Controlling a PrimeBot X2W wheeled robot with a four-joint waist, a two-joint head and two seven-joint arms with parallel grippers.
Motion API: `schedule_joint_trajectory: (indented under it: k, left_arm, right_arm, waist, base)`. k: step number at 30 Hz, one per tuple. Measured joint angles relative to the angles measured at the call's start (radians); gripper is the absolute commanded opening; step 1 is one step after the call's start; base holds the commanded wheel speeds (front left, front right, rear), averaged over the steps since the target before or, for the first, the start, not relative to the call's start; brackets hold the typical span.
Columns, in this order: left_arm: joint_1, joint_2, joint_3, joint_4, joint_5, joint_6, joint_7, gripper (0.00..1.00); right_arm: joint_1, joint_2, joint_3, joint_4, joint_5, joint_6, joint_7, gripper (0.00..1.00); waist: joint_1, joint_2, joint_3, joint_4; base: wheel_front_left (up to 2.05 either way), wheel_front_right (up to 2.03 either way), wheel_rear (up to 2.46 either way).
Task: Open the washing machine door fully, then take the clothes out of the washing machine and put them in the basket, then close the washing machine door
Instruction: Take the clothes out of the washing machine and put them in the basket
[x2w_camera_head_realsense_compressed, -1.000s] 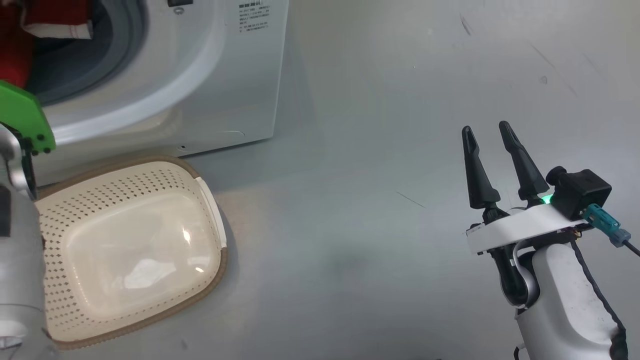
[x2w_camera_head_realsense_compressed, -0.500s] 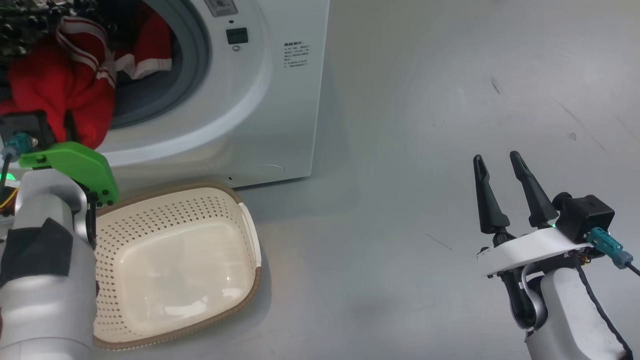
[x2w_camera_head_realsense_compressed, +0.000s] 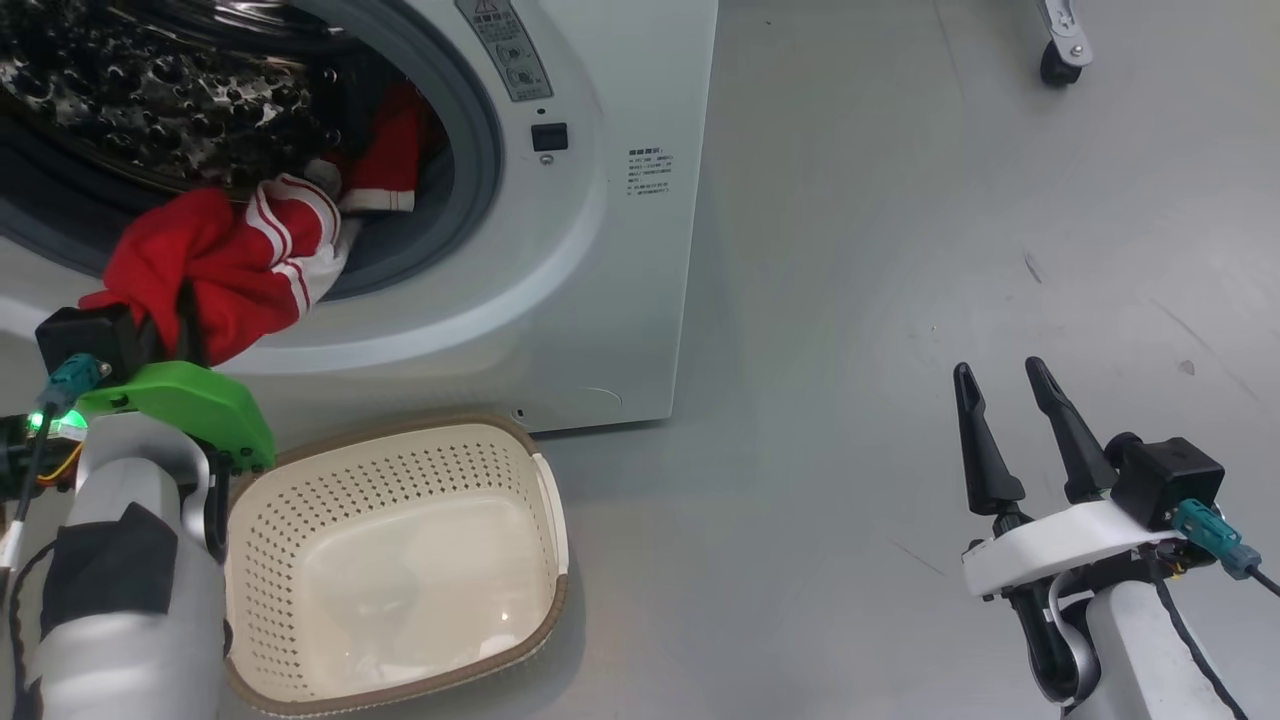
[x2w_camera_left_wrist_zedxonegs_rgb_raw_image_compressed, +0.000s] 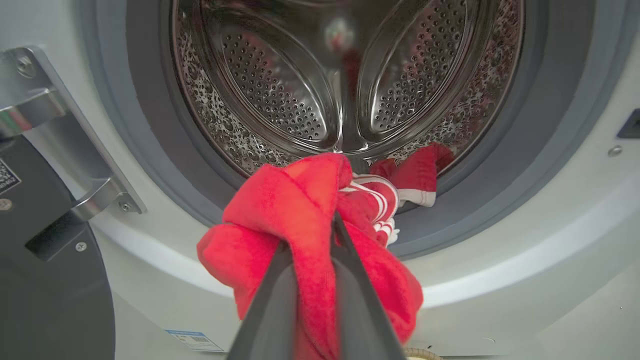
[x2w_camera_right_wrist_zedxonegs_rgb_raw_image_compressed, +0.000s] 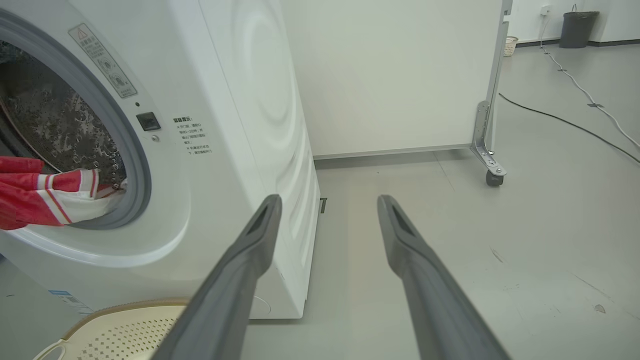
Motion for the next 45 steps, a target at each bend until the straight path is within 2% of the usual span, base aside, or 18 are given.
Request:
schedule_joint_trajectory:
  k: [8, 20, 26, 36, 45]
  left_arm:
    - [0.04, -0.021, -0.014, -0.094, -0.012, -0.03, -0.013, 0.0]
    - [0.098, -0.035, -0.02, -0.359, -0.066, -0.046, -0.017, 0.0]
    - [0.161, -0.039, -0.032, -0.422, -0.072, -0.05, -0.016, 0.0]
    - [0.238, -0.04, -0.063, -0.454, -0.074, -0.052, -0.016, 0.0]
    - [0.28, -0.04, -0.103, -0.415, -0.074, -0.054, -0.001, 0.0]
  right_arm:
    - [0.015, -0.006, -0.017, -0.004, -0.005, 0.0, 0.0, 1.0]
    - [0.026, -0.006, -0.019, -0.019, -0.027, 0.0, 0.0, 1.0]
    - [0.034, -0.006, -0.019, -0.022, -0.028, 0.0, 0.0, 1.0]
    - [0.04, -0.005, -0.01, -0.034, -0.028, 0.0, 0.0, 1.0]
    - [0.04, -0.004, 0.004, -0.054, -0.027, 0.0, 0.0, 1.0]
  waist:
    - [0.0, 0.0, -0.038, 0.018]
    - [0.0, 0.0, -0.051, 0.028]
    - [0.0, 0.0, -0.049, 0.029]
    - [0.0, 0.0, -0.037, 0.025]
    - [0.0, 0.0, 0.016, 0.014]
  base:
    - [0.0, 0.0, 0.0]
    - [0.0, 0.0, 0.0]
    - [0.0, 0.0, 0.0]
    - [0.0, 0.0, 0.0]
    - [0.0, 0.0, 0.0]
